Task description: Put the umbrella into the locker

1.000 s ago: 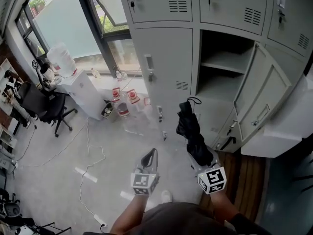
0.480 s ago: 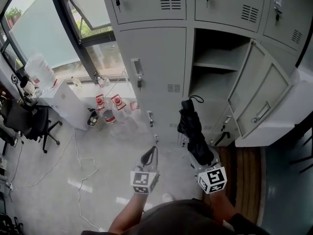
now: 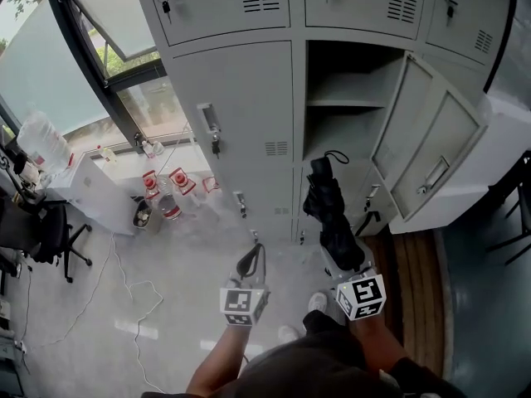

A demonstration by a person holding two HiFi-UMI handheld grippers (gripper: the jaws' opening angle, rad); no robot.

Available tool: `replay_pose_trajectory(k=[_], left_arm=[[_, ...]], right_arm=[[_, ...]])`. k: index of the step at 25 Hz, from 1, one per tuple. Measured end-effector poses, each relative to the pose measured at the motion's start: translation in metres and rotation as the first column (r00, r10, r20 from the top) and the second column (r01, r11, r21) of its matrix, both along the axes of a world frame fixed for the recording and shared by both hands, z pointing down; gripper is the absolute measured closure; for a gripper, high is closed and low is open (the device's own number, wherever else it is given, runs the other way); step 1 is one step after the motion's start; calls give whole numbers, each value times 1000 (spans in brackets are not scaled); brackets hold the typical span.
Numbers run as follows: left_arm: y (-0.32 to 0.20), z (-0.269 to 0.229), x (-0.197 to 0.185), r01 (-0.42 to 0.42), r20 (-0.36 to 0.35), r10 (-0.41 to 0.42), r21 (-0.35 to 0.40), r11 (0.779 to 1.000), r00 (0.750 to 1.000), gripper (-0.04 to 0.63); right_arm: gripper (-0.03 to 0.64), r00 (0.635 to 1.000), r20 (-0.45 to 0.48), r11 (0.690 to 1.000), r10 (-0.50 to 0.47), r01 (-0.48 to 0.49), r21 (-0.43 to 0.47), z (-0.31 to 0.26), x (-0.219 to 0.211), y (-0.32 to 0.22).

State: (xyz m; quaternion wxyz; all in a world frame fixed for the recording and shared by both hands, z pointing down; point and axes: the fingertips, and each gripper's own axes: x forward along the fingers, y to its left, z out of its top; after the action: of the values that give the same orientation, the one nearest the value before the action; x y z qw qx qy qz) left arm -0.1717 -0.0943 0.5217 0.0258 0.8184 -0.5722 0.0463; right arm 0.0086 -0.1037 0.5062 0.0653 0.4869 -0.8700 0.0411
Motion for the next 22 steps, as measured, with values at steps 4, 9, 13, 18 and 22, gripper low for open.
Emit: replay_pose_trajectory(k=[4, 9, 13, 18, 22], left_arm=[[-20, 1, 8, -18, 0, 18, 0, 1000, 1000, 591], [-48, 0, 21, -36, 9, 36, -3, 999, 999, 592], [-76, -1, 36, -52, 16, 52, -5, 999, 999, 592], [-111, 1, 56, -72, 29, 72, -8, 997, 997, 592], [-137, 0, 71, -85, 33, 85, -6, 996, 996, 592]], right_arm=[[382, 999, -8, 999, 33, -33, -12, 3, 10, -19], [382, 998, -13, 997, 65, -66, -43, 10, 23, -46], [382, 996, -21, 994, 85, -86, -70, 17, 38, -71], [382, 995, -28, 991, 91, -93, -101, 27, 51, -104], [382, 996, -27, 989, 87, -90, -118, 33, 59, -130]])
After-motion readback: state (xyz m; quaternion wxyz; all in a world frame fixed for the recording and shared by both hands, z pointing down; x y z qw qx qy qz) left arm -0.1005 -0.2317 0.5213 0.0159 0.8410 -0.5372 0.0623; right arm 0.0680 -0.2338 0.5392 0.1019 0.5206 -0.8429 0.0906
